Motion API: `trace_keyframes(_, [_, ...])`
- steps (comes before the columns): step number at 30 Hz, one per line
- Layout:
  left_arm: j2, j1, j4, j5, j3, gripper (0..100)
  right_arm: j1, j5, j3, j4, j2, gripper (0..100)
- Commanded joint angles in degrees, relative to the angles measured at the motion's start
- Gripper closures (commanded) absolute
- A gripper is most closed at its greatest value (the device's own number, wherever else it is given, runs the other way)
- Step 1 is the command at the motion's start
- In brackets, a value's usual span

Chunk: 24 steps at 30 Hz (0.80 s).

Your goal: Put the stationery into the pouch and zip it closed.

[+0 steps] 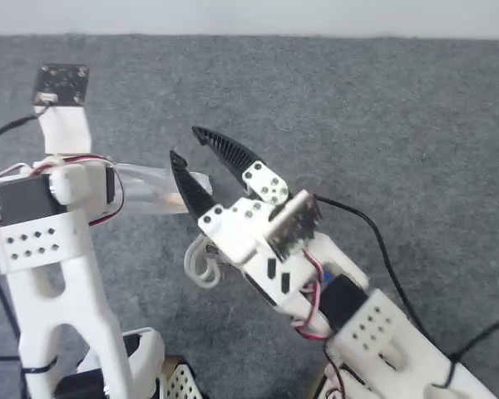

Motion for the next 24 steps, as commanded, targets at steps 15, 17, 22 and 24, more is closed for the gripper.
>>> trace_keyframes(15, [-0.44, 0.09, -1.49, 4.40, -0.22, 99, -3.82, -0.35, -22.59, 37.76, -10.15, 88.6])
trace_keyframes(17, [-0.44, -0.18, -1.49, 4.48, -0.22, 99, -3.65, -0.35, -24.44, 41.71, -10.15, 88.6])
trace_keyframes(22, [-0.44, -3.25, -2.20, 5.19, -0.22, 99, 2.33, -4.22, -25.05, 48.04, -10.07, 88.6])
trace_keyframes(24, [-0.35, -4.40, -2.73, 5.19, -0.13, 99, 4.62, -5.45, -25.05, 50.68, -9.89, 88.4])
